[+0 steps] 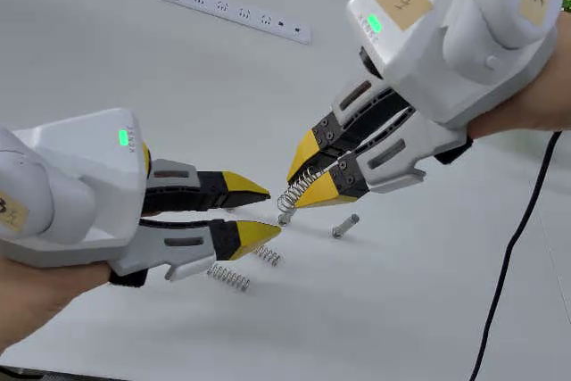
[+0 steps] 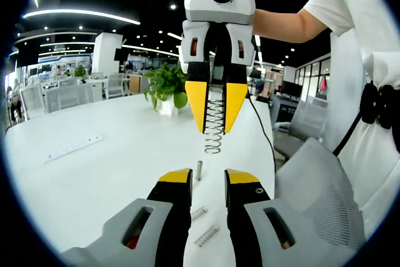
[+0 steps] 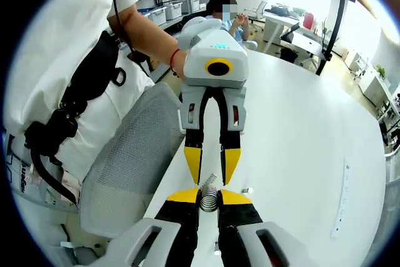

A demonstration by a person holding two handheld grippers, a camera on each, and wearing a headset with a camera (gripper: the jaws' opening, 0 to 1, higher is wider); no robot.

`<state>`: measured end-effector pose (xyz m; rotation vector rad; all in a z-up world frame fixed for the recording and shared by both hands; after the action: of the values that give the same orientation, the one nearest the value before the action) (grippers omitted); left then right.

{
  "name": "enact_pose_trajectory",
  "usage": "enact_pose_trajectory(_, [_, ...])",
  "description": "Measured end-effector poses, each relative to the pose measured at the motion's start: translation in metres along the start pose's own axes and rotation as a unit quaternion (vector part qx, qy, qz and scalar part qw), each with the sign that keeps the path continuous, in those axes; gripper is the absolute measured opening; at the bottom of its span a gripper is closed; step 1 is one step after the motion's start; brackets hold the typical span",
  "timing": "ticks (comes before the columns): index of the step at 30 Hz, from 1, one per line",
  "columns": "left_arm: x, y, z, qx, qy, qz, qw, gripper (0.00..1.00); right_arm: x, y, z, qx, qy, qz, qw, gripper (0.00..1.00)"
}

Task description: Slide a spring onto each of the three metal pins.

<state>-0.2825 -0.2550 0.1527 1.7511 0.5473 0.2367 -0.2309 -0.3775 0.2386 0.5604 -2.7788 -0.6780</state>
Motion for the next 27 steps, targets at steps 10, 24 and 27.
enact_pose_trajectory(10, [0.013,-0.013,-0.026,0.016,0.042,0.003,0.9990,0.30,-0.019,-0.002,0.003,0.003,-0.026,0.013,0.9996,0.07])
enact_pose_trajectory(24, [0.020,-0.031,-0.032,0.036,0.052,0.011,0.9979,0.64,-0.046,-0.011,0.015,0.029,-0.063,0.045,0.9965,0.07])
enact_pose_trajectory(27, [0.022,-0.037,-0.031,0.040,0.050,0.015,0.9978,0.72,-0.052,-0.012,0.022,0.033,-0.066,0.052,0.9959,0.07])
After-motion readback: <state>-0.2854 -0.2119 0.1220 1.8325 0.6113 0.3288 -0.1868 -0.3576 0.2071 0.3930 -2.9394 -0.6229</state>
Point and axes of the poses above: the centre of the closed fingertips' face, and the gripper's own axes: z roughly forward along the fingers, x roughly to its left, y roughly out of its top, the point moved 9 cm from there along -z, roughly backward along the fingers, and after that the axes turned 3 degrees about y, right-handed, at the moved point
